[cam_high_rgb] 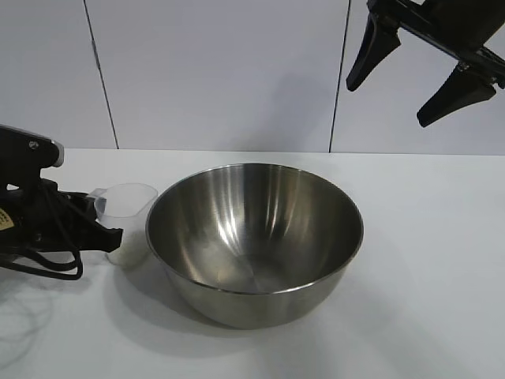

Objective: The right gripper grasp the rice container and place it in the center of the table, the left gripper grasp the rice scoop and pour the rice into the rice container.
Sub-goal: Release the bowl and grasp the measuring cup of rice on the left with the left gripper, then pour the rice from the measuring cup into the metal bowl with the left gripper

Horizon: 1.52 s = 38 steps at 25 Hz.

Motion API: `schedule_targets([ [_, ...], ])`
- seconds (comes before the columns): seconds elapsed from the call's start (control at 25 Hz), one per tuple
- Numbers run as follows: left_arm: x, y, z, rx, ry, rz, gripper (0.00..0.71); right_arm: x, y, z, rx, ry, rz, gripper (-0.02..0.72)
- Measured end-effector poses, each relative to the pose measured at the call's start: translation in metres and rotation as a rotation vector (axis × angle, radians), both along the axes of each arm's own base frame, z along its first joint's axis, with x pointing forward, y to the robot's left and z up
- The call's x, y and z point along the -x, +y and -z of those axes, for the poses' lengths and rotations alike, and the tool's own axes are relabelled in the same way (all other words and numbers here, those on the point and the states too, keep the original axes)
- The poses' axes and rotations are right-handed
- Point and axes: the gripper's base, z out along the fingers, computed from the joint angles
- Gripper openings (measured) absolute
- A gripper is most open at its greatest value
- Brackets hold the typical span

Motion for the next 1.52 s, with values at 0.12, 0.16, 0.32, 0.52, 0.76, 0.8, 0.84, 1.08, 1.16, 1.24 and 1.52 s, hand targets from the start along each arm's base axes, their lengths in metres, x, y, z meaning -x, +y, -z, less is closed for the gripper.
schedule_targets([
  [0.12,0.000,0.000,0.000,0.001,0.000,0.000,0.025,-0.003,0.000,0.008,-0.001,0.023,0.006,0.660],
  [0.16,0.000,0.000,0.000,0.002,0.001,-0.001,0.018,-0.004,0.000,0.009,-0.001,0.028,0.006,0.660],
  [0.32,0.000,0.000,0.000,0.002,0.001,0.000,0.013,-0.005,0.000,0.012,-0.001,0.037,0.008,0.660],
  [0.52,-0.002,-0.003,-0.014,-0.027,-0.053,0.041,0.011,-0.005,0.000,0.013,-0.002,0.038,0.009,0.660],
  [0.76,-0.002,-0.008,-0.040,-0.058,-0.150,0.111,0.010,-0.004,0.000,0.013,-0.001,0.045,0.001,0.660],
  [0.8,-0.003,-0.007,-0.044,-0.059,-0.166,0.116,0.010,-0.004,0.001,0.013,0.000,0.046,-0.003,0.660],
  [0.84,-0.004,-0.006,-0.050,-0.059,-0.184,0.123,0.010,-0.004,0.001,0.013,0.001,0.049,-0.008,0.660],
  [1.08,-0.006,0.007,-0.078,-0.069,-0.263,0.148,0.010,-0.002,0.001,0.013,0.003,0.057,-0.019,0.660],
  [1.16,-0.007,0.004,-0.087,-0.096,-0.262,0.186,0.010,-0.002,0.001,0.013,0.003,0.056,-0.019,0.660],
  [1.24,-0.008,0.000,-0.094,-0.144,-0.262,0.242,0.010,-0.002,0.001,0.013,0.003,0.056,-0.020,0.660],
  [1.52,-0.025,-0.009,-0.118,-0.274,-0.237,0.337,0.010,-0.002,0.001,0.013,0.004,0.055,-0.022,0.660],
])
